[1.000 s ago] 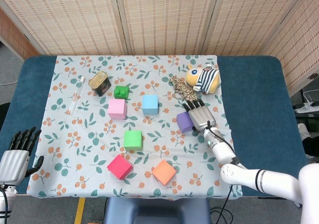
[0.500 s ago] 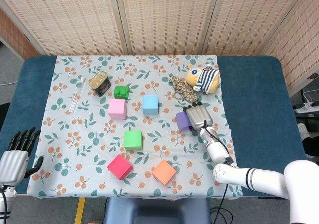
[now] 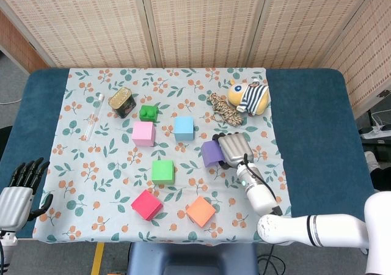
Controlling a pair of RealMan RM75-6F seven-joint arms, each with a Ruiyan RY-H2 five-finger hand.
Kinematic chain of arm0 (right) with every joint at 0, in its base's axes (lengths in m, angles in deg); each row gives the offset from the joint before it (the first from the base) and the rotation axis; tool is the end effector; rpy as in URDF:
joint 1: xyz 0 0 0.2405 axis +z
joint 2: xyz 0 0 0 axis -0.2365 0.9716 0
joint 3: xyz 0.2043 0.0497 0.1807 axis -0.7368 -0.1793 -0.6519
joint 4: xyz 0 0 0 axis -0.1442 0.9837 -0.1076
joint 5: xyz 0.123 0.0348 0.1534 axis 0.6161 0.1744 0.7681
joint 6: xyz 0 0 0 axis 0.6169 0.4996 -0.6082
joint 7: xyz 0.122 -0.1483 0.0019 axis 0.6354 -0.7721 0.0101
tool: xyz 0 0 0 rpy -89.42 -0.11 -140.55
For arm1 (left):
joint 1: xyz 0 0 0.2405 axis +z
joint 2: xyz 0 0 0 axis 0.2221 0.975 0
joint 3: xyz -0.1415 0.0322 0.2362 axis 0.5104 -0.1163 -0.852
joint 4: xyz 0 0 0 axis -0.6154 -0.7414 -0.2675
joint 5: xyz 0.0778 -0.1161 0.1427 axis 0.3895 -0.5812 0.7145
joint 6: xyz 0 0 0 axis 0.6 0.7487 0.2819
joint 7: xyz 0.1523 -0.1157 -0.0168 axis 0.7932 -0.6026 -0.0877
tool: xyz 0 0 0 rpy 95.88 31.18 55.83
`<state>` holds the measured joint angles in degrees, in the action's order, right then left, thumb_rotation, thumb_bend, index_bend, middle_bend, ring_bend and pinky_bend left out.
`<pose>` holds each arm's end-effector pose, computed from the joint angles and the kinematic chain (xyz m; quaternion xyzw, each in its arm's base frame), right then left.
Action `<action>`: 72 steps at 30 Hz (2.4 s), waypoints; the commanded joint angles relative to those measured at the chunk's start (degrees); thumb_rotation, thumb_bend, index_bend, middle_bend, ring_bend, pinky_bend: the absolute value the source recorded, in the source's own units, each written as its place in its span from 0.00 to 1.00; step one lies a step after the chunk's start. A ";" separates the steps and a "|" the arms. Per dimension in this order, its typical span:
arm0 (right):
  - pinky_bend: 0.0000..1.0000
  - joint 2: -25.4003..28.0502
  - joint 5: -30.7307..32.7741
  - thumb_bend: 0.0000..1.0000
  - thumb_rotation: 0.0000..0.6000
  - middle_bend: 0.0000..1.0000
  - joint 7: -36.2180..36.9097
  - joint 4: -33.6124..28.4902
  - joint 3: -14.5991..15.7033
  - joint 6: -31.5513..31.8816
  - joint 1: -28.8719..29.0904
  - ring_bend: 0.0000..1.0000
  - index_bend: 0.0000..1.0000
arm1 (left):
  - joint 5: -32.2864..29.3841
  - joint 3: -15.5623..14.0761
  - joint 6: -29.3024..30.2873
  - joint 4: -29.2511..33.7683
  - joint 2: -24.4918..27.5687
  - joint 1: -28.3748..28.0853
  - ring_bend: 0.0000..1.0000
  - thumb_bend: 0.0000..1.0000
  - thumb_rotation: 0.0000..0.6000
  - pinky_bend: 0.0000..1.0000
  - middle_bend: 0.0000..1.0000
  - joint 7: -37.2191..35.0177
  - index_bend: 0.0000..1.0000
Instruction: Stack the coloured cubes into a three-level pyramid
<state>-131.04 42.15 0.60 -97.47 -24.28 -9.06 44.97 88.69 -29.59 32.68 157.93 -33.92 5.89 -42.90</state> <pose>-0.0792 -0.4083 0.0082 0.7421 -0.4046 0.2606 0.4665 -0.3198 0.2361 0.1686 -0.6303 -0.3526 -0.3952 0.5676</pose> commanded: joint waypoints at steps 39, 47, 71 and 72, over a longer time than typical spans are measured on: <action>0.34 -22.82 17.53 0.23 1.00 0.51 -12.86 13.87 -6.44 11.59 15.95 0.35 0.81 | 0.06 -0.41 -1.41 -0.16 0.77 -0.51 0.00 0.42 1.00 0.04 0.00 -2.04 0.00; 0.34 -25.12 17.55 0.23 1.00 0.51 -14.53 15.64 -7.15 12.84 16.38 0.35 0.81 | 0.31 -0.52 -1.33 -0.33 0.96 -0.53 0.00 0.42 1.00 0.04 0.00 -2.74 0.00; 0.30 -26.51 18.25 0.20 1.00 0.18 -17.04 16.50 -9.40 11.53 15.14 0.11 0.14 | 0.28 -0.75 -2.06 -0.18 1.17 -0.86 0.00 0.42 1.00 0.04 0.00 -2.99 0.00; 0.30 -26.47 18.39 0.20 1.00 0.17 -17.25 16.39 -9.44 11.54 15.13 0.10 0.13 | 0.27 -0.75 -2.02 -0.16 1.18 -0.84 0.00 0.42 1.00 0.04 0.00 -3.01 0.00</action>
<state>-157.53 60.44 -16.52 -80.99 -33.68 2.50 60.12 88.97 -30.34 30.66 157.77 -32.74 5.05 -45.91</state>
